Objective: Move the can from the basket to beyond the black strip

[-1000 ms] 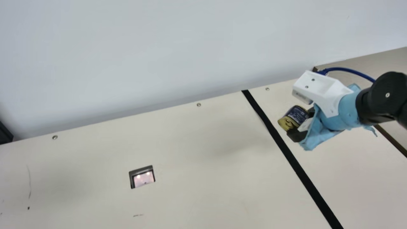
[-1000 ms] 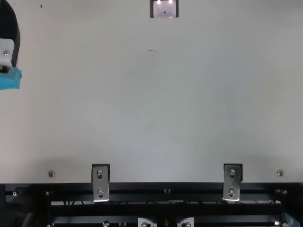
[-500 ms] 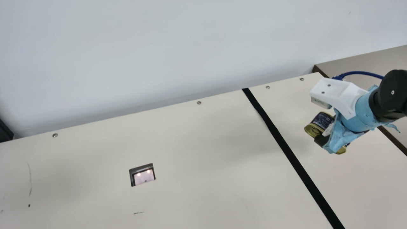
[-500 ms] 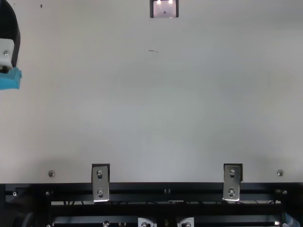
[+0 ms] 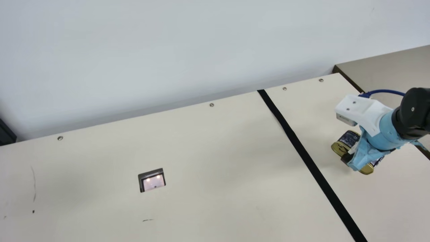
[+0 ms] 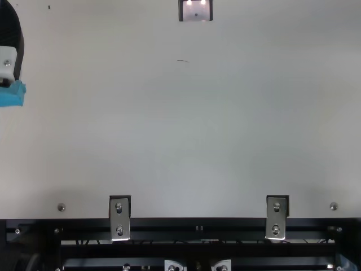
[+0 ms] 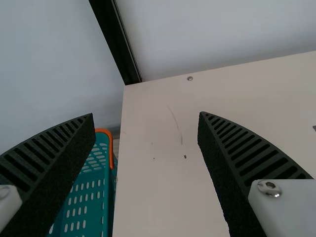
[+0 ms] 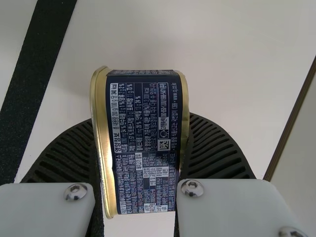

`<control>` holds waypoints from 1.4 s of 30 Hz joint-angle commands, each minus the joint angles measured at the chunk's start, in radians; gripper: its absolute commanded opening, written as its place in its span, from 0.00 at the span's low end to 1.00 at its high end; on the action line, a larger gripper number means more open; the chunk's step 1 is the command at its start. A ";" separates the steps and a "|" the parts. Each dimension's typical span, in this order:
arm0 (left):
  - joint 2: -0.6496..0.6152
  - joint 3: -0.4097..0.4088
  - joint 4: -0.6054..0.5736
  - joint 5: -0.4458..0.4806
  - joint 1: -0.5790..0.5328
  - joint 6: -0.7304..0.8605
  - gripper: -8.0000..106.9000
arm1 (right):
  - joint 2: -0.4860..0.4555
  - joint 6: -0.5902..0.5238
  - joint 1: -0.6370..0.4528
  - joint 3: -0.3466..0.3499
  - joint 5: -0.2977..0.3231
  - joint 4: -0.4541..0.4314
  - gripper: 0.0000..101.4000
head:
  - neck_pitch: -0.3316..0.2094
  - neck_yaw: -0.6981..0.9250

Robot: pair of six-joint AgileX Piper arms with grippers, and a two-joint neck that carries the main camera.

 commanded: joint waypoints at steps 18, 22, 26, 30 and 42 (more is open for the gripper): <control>0.000 0.000 0.000 0.000 0.000 0.000 0.85 | 0.021 -0.025 -0.047 0.006 -0.035 0.118 1.00 | -0.009 0.020; 0.000 0.000 0.000 0.000 0.000 0.000 0.85 | 0.003 -0.070 -0.043 -0.028 -0.017 0.222 1.00 | -0.009 0.027; 0.000 0.000 0.000 0.000 0.000 0.000 0.85 | -0.022 -0.113 -0.026 -0.066 0.010 0.326 1.00 | -0.009 0.042; 0.000 0.000 0.000 0.000 0.000 0.000 0.85 | -0.045 -0.142 0.005 -0.099 0.033 0.411 1.00 | -0.006 0.079; 0.000 0.000 0.000 0.000 0.000 0.000 0.85 | -0.090 -0.187 0.140 -0.139 0.056 0.610 1.00 | 0.009 0.233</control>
